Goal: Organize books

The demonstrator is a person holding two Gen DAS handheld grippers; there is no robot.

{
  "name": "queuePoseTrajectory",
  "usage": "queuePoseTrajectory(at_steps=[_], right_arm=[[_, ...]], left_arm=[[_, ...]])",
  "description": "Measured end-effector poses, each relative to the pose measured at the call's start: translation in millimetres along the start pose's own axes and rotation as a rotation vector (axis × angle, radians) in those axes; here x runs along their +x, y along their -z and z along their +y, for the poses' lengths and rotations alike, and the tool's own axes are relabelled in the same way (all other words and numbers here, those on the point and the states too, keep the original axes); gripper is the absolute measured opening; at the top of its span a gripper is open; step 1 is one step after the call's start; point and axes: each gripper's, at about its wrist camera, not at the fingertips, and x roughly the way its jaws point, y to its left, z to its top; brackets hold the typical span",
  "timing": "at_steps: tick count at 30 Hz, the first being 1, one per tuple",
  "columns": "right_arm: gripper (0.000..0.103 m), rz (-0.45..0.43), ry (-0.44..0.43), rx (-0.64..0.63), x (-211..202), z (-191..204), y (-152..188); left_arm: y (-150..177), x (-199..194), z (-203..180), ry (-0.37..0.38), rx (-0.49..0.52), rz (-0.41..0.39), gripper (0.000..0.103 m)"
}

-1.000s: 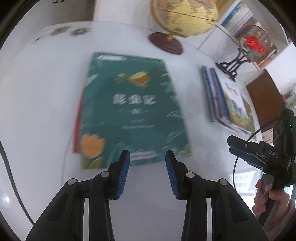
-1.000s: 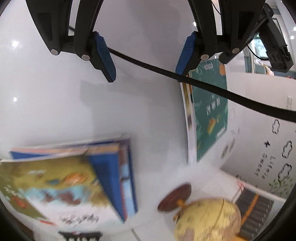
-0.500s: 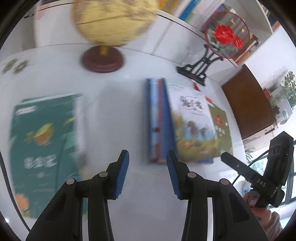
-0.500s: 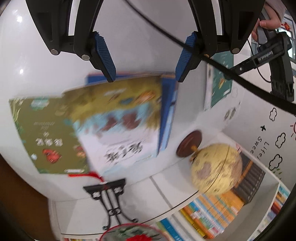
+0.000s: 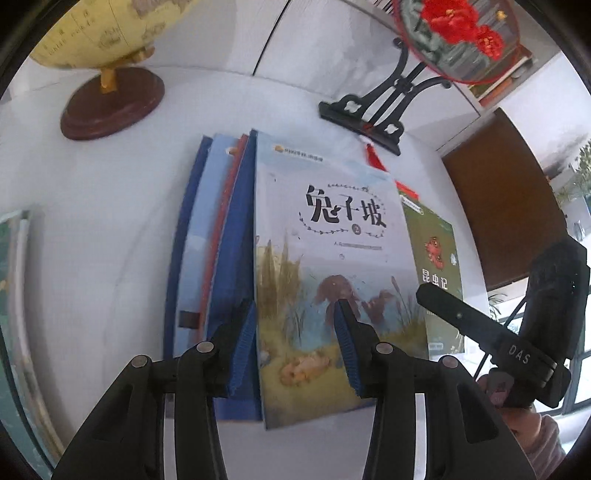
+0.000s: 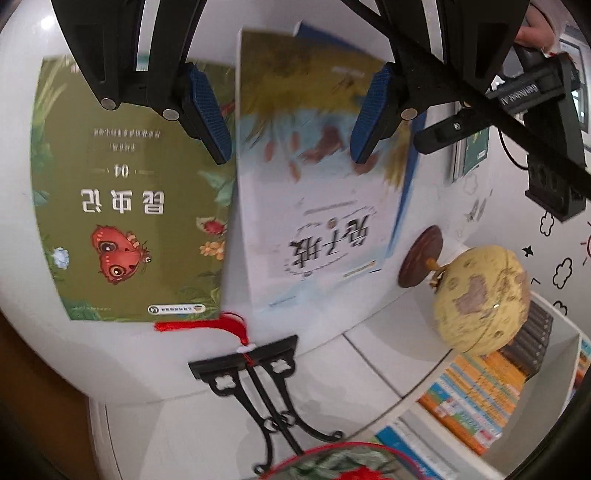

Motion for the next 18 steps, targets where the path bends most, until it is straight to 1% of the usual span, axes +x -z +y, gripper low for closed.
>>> queuePoseTrajectory(at_steps=[6, 7, 8, 9, 10, 12, 14, 15, 17, 18], right_arm=[[0.065, 0.035, -0.012, 0.004, 17, -14, -10], [0.065, 0.041, -0.01, 0.003, 19, -15, -11], [0.065, 0.047, -0.016, 0.006, 20, -16, -12], [0.065, 0.058, -0.035, 0.014, 23, -18, -12], [0.066, 0.072, -0.051, 0.025, 25, -20, -13], [0.068, 0.062, -0.074, 0.035, 27, -23, -13], [0.073, 0.059, -0.095, 0.032, 28, -23, -13], [0.075, 0.059, -0.105, 0.029, 28, -22, -13], [0.08, 0.056, -0.123, 0.029, 29, -21, -13], [0.08, 0.055, -0.129, 0.029, 30, -20, -14]], left_arm=[[-6, 4, 2, 0.003, -0.017, -0.033, 0.047], [-8, 6, 2, 0.01, -0.015, -0.035, 0.052], [-9, 7, 1, 0.027, -0.011, -0.04, 0.061], [-10, 8, -1, 0.04, -0.007, -0.045, 0.065], [-10, 10, -4, 0.043, 0.003, -0.051, 0.072], [-8, 14, -15, 0.015, 0.055, -0.055, 0.078], [-5, 18, -24, -0.017, 0.108, -0.059, 0.086], [-3, 21, -29, -0.031, 0.132, -0.064, 0.089], [-2, 22, -31, -0.035, 0.139, -0.072, 0.096], [-3, 24, -33, -0.034, 0.145, -0.075, 0.097]])
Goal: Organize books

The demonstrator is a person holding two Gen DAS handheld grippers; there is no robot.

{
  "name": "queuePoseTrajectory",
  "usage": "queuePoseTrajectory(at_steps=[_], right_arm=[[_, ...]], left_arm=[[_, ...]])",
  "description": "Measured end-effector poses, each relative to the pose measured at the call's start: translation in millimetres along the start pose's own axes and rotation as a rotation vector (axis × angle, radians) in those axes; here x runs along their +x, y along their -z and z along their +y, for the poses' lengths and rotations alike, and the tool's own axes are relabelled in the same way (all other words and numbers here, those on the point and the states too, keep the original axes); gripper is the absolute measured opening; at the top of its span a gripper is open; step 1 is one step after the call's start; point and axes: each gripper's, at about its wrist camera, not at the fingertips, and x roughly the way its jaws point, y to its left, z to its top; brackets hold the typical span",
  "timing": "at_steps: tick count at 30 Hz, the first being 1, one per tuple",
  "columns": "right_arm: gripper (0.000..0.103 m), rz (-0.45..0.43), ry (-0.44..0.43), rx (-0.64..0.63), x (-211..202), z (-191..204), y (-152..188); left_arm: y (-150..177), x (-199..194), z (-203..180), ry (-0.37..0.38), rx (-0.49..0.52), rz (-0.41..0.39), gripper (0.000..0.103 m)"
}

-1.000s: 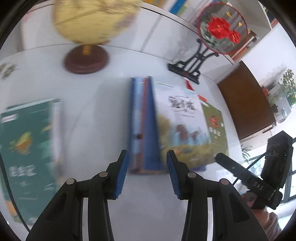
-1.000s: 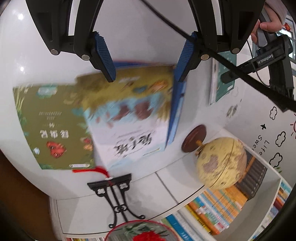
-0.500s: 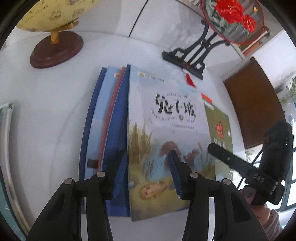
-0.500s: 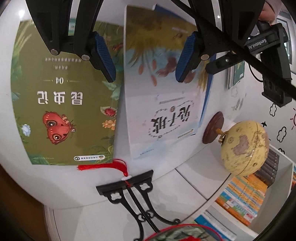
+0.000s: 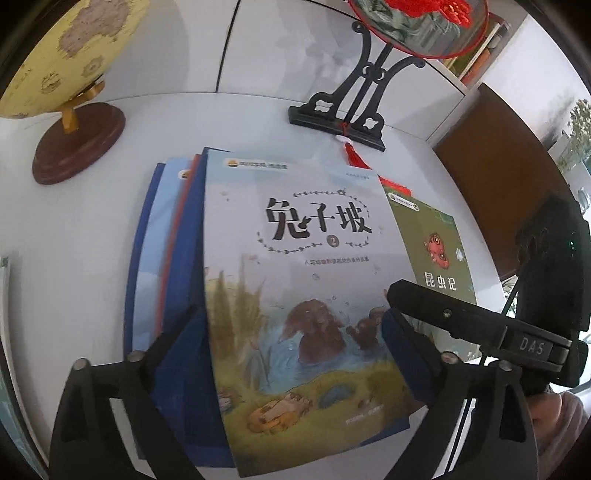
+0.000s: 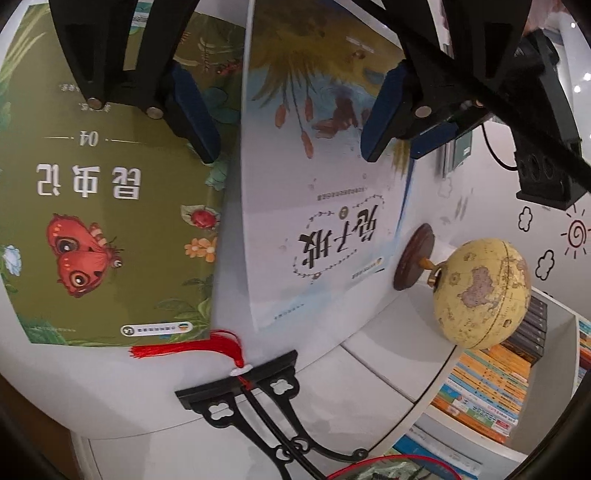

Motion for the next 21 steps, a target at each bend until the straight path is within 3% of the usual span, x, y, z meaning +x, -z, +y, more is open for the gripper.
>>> queuePoseTrajectory(at_steps=[3, 7, 9, 10, 11, 13, 15, 18, 20, 21], right_arm=[[0.08, 0.006, -0.011, 0.012, 1, 2, -1], [0.076, 0.015, -0.067, 0.072, 1, -3, -4], [0.064, -0.006, -0.07, 0.04, -6, -1, -4], [0.052, -0.028, -0.066, 0.023, -11, 0, -3], [0.037, -0.054, -0.072, 0.015, -18, 0, -3], [0.021, -0.076, -0.079, 0.045, -27, -6, -6], [0.02, -0.077, -0.058, 0.063, -28, -10, -7], [0.018, -0.086, -0.039, 0.042, -30, -8, -6], [0.018, -0.093, -0.05, 0.047, -32, -9, -6], [0.018, -0.092, -0.059, 0.05, -32, -10, -6]], left_arm=[[-2, 0, 0, 0.057, -0.005, 0.0, 0.097], [-7, -1, 10, 0.116, -0.094, 0.002, 0.096], [-7, -9, 19, 0.172, -0.156, -0.028, 0.093], [-7, -13, 19, 0.195, -0.166, -0.046, 0.092], [-7, -16, 19, 0.212, -0.167, -0.061, 0.088], [-8, -18, 15, 0.214, -0.146, -0.071, 0.08], [-7, -17, 15, 0.211, -0.146, -0.081, 0.076], [-6, -18, 21, 0.214, -0.172, -0.1, 0.061], [-6, -18, 25, 0.174, -0.174, -0.104, 0.035], [-7, -17, 28, 0.151, -0.173, -0.098, 0.031]])
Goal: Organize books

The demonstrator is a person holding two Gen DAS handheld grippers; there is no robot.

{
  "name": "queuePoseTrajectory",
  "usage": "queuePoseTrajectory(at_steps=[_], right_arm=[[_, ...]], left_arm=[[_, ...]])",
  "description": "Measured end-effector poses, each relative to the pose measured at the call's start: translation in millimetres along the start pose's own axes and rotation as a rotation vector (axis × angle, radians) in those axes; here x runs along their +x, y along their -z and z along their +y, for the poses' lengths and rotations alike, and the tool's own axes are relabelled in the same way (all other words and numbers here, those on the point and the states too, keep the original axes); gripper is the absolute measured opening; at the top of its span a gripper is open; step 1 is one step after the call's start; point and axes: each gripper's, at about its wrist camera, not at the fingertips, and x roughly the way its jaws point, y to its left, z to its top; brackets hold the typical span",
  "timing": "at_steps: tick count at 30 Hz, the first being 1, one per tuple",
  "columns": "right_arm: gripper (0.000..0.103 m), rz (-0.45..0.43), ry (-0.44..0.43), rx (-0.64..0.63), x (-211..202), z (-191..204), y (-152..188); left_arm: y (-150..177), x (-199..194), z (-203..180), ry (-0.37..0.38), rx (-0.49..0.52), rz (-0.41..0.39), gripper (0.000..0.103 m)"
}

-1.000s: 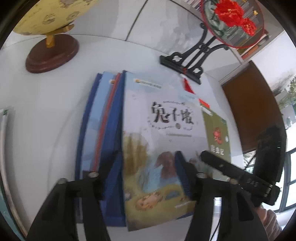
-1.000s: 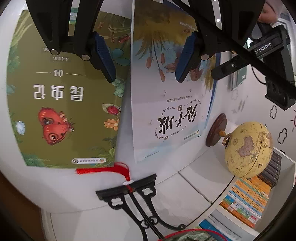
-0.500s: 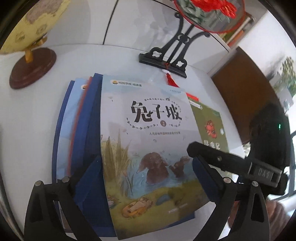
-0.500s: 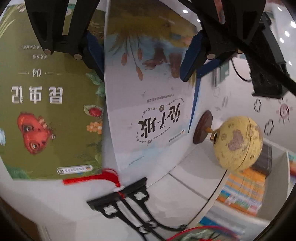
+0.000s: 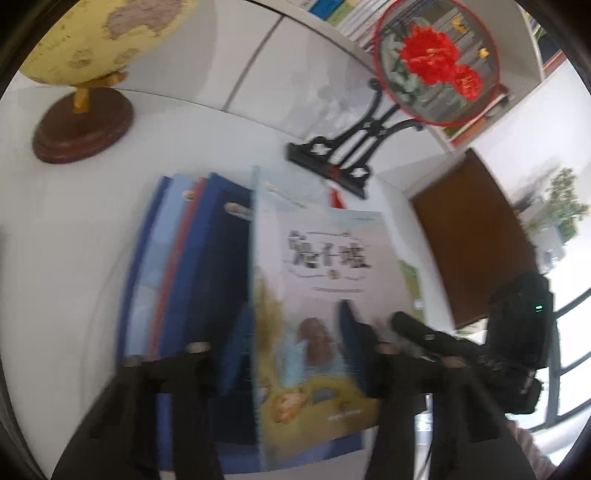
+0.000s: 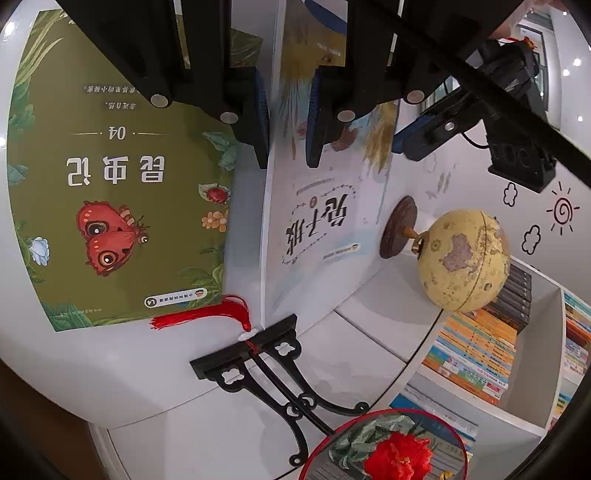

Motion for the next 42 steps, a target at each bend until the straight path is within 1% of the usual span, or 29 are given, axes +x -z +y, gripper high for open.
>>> queuePoseTrajectory(at_steps=[1, 4, 6, 7, 8, 10, 15, 19, 22, 23, 26, 27, 28, 30, 31, 32, 33, 34, 36, 37, 38, 42], right_arm=[[0.018, 0.005, -0.008, 0.01, 0, -3, 0], [0.02, 0.026, -0.055, 0.076, 2, -12, 0], [0.02, 0.025, -0.036, 0.064, 2, -11, 1], [0.02, 0.016, -0.009, 0.037, 2, -9, 2], [0.02, 0.008, 0.003, 0.019, 2, -7, 2], [0.02, 0.006, 0.007, 0.023, 4, -7, 2], [0.017, 0.02, 0.03, 0.021, 8, -13, 0], [0.016, 0.009, 0.018, 0.066, 11, -23, 3], [0.016, 0.003, 0.012, 0.088, 11, -29, 6], [0.016, 0.003, 0.01, 0.087, 11, -29, 6], [0.016, 0.003, 0.024, 0.067, 11, -26, 5], [0.016, 0.004, 0.027, 0.065, 11, -25, 5], [0.016, 0.004, 0.024, 0.069, 11, -25, 5], [0.016, -0.004, 0.028, 0.076, 9, -26, 5], [0.013, -0.009, 0.026, 0.08, 7, -26, 4], [0.011, -0.012, 0.015, 0.083, 5, -26, 3], [0.011, -0.014, -0.002, 0.075, 3, -22, 3], [0.011, -0.019, -0.004, 0.043, 0, -14, 3], [0.011, -0.039, -0.013, -0.005, -5, -1, 2], [0.011, -0.047, -0.017, -0.006, -7, 2, 2], [0.011, -0.056, 0.004, -0.013, -10, 5, 0], [0.011, -0.062, 0.007, -0.058, -15, 14, -1]], left_arm=[[0, 0, 3, 0.006, -0.01, 0.0, 0.031], [0, -3, 10, 0.083, -0.067, -0.014, 0.03], [-1, -5, 12, 0.153, -0.101, -0.021, 0.03], [-2, -5, 11, 0.182, -0.111, -0.025, 0.03], [-3, -6, 10, 0.189, -0.111, -0.027, 0.03], [-4, -3, 8, 0.18, -0.1, -0.018, 0.03], [-8, 3, 15, 0.223, -0.155, -0.005, 0.03], [-9, 7, 20, 0.224, -0.185, 0.016, 0.03], [-8, 16, 28, 0.163, -0.219, 0.054, 0.03], [-8, 18, 30, 0.154, -0.226, 0.064, 0.03], [-9, 20, 27, 0.129, -0.194, 0.078, 0.03], [-9, 20, 24, 0.132, -0.179, 0.082, 0.03], [-10, 20, 23, 0.15, -0.182, 0.085, 0.03], [-11, 19, 23, 0.249, -0.212, 0.098, 0.03], [-10, 20, 18, 0.29, -0.217, 0.117, 0.03], [-10, 20, 8, 0.251, -0.167, 0.118, 0.031], [-11, 21, 0, 0.22, -0.116, 0.117, 0.031], [-9, 23, -7, 0.221, -0.082, 0.127, 0.031], [-6, 26, -8, 0.24, -0.107, 0.144, 0.031], [-4, 25, -8, 0.246, -0.116, 0.133, 0.031], [-4, 23, -8, 0.242, -0.112, 0.123, 0.031], [-5, 9, -24, 0.148, -0.002, 0.091, 0.031]])
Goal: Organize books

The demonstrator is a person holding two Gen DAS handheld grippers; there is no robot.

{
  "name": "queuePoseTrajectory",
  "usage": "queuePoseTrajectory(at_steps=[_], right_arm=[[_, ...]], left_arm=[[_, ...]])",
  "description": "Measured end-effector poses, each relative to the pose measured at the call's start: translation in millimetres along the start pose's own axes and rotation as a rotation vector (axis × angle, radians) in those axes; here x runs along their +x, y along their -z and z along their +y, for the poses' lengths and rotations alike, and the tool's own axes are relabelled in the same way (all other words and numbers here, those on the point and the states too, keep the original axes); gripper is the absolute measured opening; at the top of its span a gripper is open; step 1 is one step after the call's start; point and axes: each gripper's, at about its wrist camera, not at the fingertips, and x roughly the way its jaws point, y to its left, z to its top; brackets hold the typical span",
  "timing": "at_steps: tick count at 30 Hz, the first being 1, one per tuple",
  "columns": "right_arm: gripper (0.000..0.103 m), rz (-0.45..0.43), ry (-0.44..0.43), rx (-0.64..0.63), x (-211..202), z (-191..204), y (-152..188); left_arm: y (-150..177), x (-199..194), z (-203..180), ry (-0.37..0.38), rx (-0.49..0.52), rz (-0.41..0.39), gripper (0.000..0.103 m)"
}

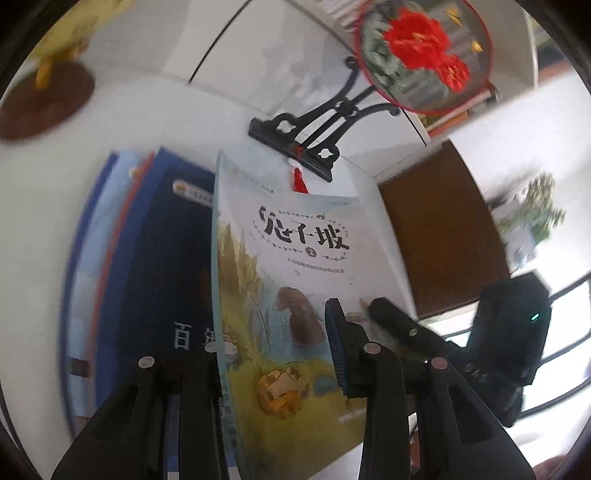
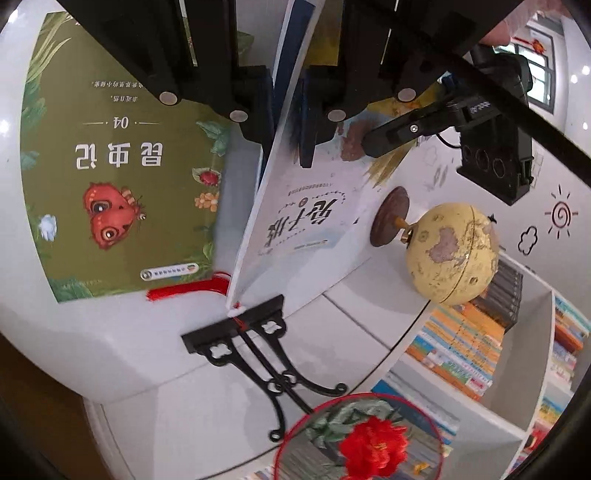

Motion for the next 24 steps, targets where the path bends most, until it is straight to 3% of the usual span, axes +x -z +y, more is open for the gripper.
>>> queuePoseTrajectory(at_steps=[6, 10, 24], right_arm=[[0.011, -0.024, 0.012, -0.082, -9, 18, -2], [0.011, -0.032, 0.024, -0.145, -13, 33, -1], [0.011, -0.096, -0.053, -0.166, -37, 88, 4]], left_arm=[[-3, -12, -22, -0.114, 0.168, 0.015, 0.031], [-2, -26, -29, -0.161, 0.216, 0.006, 0.031], [-2, -97, -37, -0.189, 0.269, -0.09, 0.032]])
